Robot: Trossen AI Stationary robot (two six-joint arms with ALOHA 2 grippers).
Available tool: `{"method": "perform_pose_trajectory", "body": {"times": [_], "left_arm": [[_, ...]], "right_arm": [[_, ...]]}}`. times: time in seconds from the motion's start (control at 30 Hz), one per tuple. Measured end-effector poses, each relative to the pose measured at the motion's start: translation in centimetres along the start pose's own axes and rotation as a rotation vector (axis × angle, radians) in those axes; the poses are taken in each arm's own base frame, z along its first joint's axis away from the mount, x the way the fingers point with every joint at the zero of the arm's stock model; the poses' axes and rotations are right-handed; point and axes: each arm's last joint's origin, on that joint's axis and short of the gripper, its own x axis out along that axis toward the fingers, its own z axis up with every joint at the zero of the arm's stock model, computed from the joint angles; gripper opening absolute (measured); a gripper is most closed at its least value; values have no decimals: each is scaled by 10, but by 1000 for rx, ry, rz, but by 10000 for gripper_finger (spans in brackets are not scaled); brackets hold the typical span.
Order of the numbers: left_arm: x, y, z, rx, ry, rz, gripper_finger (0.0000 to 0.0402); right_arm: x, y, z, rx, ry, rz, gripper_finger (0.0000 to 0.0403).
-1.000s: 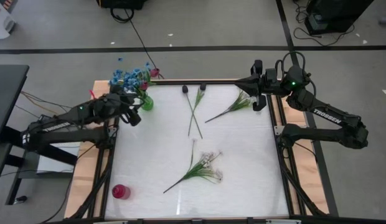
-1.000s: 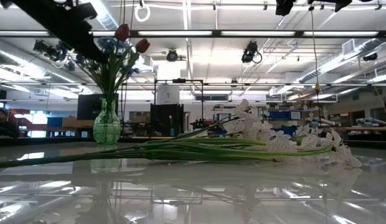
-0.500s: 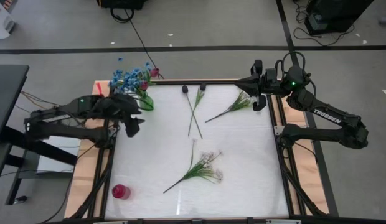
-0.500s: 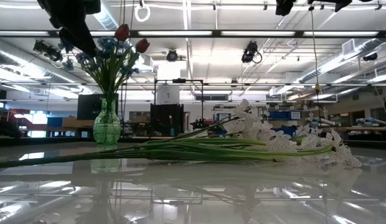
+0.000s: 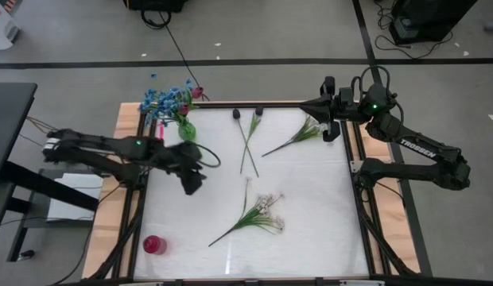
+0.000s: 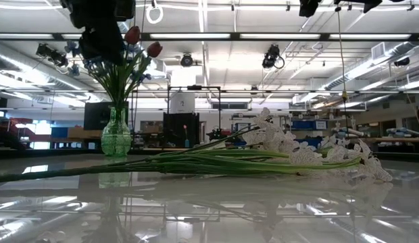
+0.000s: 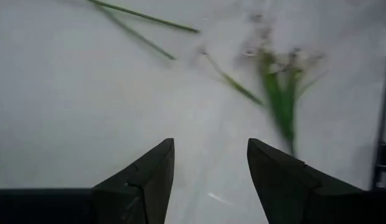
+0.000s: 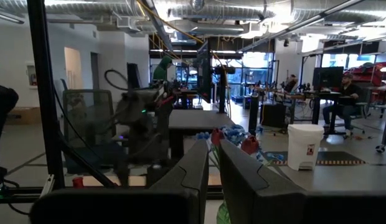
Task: Sort flowers into vase by color
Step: Put the bottom white flower into the red vase
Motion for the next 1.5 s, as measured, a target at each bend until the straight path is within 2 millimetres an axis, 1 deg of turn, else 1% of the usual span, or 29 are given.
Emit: {"method": "perform_pose_trajectory", "body": {"times": [0.23,0.43,0.57,0.8,0.9,1.03,1.17,1.23,1.37,1.5], "left_arm": [[43,-28,1,-93,42,-65,208],[78,-49,-7,-215,104,-105,208],[93,-68,-17,-315,120,-147,202],[110,-100,-42,-403,171,-215,158],[116,-110,-41,-377,179,-220,144],[128,-123,-27,-260,168,-209,139],[147,-124,-19,-146,215,-117,139],[156,-123,-16,-134,247,-94,141],[174,-129,-10,-113,247,-91,158],[189,-131,-14,-125,271,-62,166]], "right_arm": [[0,0,0,0,0,0,50],[0,0,0,0,0,0,50],[0,0,0,0,0,0,50],[0,0,0,0,0,0,50],[0,0,0,0,0,0,50],[0,0,0,0,1,0,50],[0,0,0,0,0,0,50],[0,0,0,0,0,0,50],[0,0,0,0,0,0,50],[0,0,0,0,0,0,50]]}}
